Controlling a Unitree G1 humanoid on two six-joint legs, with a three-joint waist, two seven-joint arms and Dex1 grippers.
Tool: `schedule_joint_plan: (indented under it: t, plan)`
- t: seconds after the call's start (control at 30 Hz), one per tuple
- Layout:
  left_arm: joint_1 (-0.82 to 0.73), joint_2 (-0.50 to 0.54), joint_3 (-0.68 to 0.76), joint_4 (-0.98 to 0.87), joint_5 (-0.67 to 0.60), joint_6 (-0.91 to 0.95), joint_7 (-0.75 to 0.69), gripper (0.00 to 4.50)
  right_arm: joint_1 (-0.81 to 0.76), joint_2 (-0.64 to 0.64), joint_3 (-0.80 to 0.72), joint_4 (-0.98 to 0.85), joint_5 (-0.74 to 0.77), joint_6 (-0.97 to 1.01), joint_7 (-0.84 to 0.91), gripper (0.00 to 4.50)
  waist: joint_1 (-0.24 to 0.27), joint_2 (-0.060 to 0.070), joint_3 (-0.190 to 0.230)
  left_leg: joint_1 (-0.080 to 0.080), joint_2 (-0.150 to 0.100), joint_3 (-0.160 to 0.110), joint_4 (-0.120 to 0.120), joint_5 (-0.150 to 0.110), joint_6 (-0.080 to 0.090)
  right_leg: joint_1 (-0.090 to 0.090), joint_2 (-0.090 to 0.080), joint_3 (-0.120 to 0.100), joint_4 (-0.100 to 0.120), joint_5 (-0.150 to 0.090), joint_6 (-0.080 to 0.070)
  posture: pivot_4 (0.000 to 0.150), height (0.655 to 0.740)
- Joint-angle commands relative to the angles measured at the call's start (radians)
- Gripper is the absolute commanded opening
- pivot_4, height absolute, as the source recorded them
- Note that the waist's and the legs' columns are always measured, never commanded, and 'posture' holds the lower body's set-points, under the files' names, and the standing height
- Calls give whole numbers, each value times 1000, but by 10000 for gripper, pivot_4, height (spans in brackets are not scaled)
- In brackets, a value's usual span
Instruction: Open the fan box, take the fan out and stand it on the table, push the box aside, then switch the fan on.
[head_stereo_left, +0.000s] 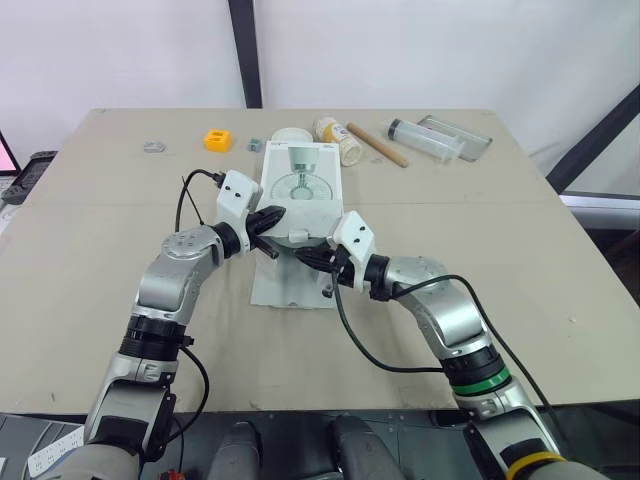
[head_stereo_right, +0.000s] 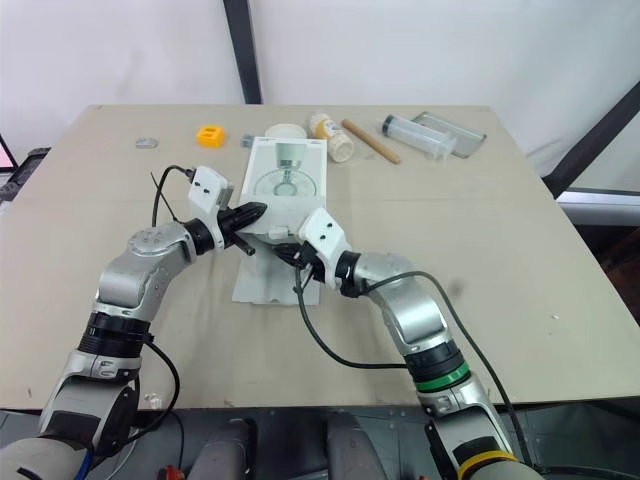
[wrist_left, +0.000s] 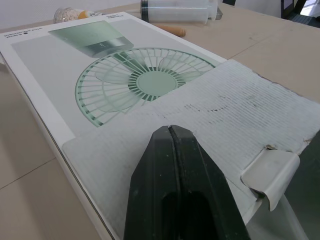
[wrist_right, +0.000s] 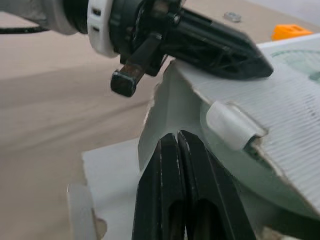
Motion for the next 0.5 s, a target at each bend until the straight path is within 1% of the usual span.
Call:
schedule_joint_plan:
  t: [0.03, 0.17, 0.5]
  plan:
    - [12, -6, -19, 1, 10, 19, -5, 0, -4, -11, -1, -62, -7, 44, -19, 320, 0, 0, 0, 0, 0, 0, 0, 0, 0, 0, 0, 0, 0, 0, 1, 1500, 7400]
    - [12, -6, -19, 4, 13, 18, -8, 0, 4, -42, -4, -104, -3, 107, -18, 320, 0, 0, 0, 0, 0, 0, 0, 0, 0, 0, 0, 0, 0, -1, 1, 1500, 7400]
    - [10, -6, -17, 12, 17, 17, -14, 0, 72, -183, -23, -241, 3, 237, -8, 320, 1, 0, 0, 0, 0, 0, 0, 0, 0, 0, 0, 0, 0, -3, 4, 1500, 7400]
